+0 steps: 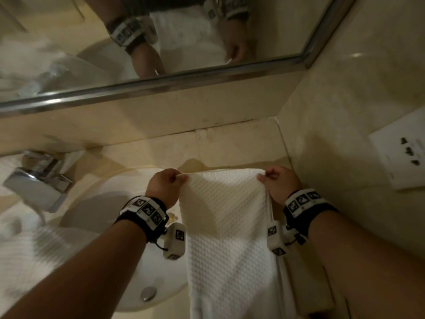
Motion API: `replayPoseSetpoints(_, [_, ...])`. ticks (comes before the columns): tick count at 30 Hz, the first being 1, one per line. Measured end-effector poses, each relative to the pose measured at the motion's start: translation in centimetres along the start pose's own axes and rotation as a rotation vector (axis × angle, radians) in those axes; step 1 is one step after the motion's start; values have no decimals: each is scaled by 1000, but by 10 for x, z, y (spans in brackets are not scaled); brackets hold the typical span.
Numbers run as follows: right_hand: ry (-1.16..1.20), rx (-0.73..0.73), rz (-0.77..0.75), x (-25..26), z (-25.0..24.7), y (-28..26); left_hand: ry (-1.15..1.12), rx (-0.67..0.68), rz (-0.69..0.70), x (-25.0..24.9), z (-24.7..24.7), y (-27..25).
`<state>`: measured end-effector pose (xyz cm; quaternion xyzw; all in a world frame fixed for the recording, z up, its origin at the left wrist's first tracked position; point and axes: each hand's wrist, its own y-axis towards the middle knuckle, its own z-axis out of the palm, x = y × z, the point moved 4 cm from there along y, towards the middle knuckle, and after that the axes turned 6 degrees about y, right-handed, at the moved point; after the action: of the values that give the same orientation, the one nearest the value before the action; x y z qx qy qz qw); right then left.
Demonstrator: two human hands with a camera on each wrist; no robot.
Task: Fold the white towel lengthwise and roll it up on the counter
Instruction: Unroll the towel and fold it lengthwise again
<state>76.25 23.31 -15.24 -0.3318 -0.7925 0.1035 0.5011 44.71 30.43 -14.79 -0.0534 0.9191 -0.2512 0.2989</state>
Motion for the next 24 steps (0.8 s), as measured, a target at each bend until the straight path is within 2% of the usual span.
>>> replayPoseSetpoints(3, [53, -34, -18, 15, -13, 8, -45, -17, 2, -12, -13, 1])
replayPoseSetpoints(6, [102, -63, -77, 52, -22, 16, -104, -108, 26, -36, -38, 12])
replayPoseSetpoints(9, [269, -167, -129, 95, -21, 25, -425, -198, 42, -61, -60, 31])
replayPoseSetpoints(11, [358, -205, -172, 108, -20, 25, -507, -247, 102, -67, -69, 37])
replayPoseSetpoints(14, [78, -224, -86, 96, -29, 6, -543, -233, 73, -58, -62, 26])
replayPoseSetpoints(16, [-132, -222, -13, 65, -32, -12, -372, -229, 6, -38, -41, 10])
replayPoseSetpoints(18, [-265, -131, 41, 23, -27, -28, -216, -115, -123, -10, -9, -12])
replayPoseSetpoints(20, [-344, 0, 134, -20, -19, -50, -109, 67, -228, 26, 29, -35])
replayPoseSetpoints(22, [-376, 67, 208, -50, -13, -73, -127, 252, -299, 54, 60, -55])
replayPoseSetpoints(24, [-354, 74, 236, -64, -8, -90, -286, 395, -380, 64, 78, -78])
